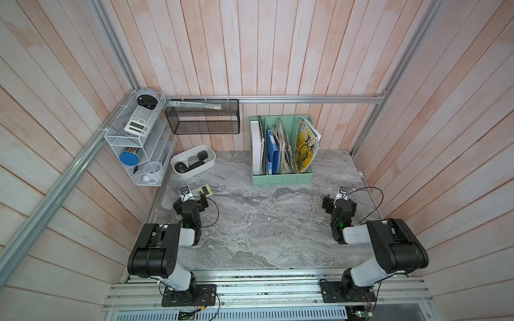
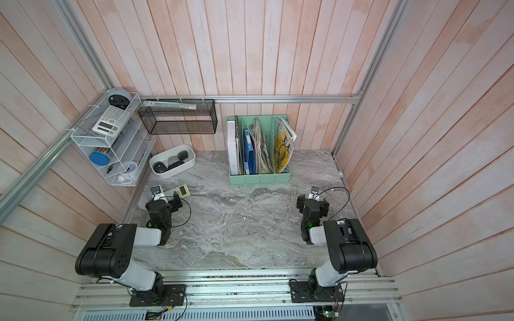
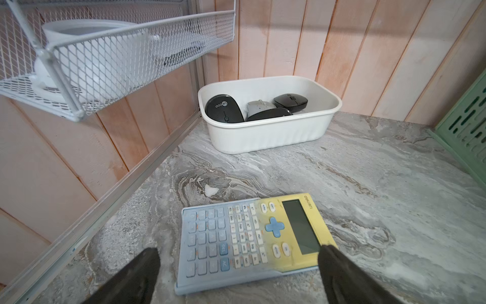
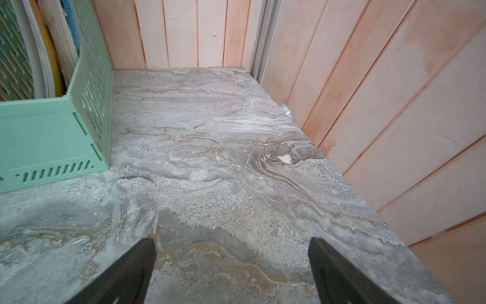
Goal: Take out the mouse from the storage box
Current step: Move the storage box to the center of the board.
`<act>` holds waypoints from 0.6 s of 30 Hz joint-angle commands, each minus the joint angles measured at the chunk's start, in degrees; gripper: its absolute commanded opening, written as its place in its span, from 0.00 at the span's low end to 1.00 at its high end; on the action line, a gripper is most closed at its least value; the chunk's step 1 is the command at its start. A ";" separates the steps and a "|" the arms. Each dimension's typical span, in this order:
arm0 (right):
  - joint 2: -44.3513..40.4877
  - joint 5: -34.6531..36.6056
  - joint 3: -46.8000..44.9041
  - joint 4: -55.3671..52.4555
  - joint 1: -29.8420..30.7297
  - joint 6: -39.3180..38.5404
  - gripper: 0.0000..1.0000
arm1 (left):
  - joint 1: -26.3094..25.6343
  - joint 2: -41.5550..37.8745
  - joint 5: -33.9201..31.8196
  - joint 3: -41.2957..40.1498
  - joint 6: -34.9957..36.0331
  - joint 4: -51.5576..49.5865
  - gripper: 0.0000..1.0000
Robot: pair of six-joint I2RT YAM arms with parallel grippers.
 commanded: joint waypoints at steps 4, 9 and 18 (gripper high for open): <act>0.14 0.60 0.92 0.75 -0.28 0.79 0.97 | 0.33 -0.42 -0.34 -0.03 -0.30 0.80 1.00; 0.20 0.66 0.93 0.72 -0.28 0.78 0.97 | 0.28 -0.42 -0.33 -0.11 -0.28 0.80 1.00; 0.20 0.20 0.60 1.29 -0.28 0.48 0.97 | 0.32 -0.51 -0.29 0.03 -0.28 0.80 1.00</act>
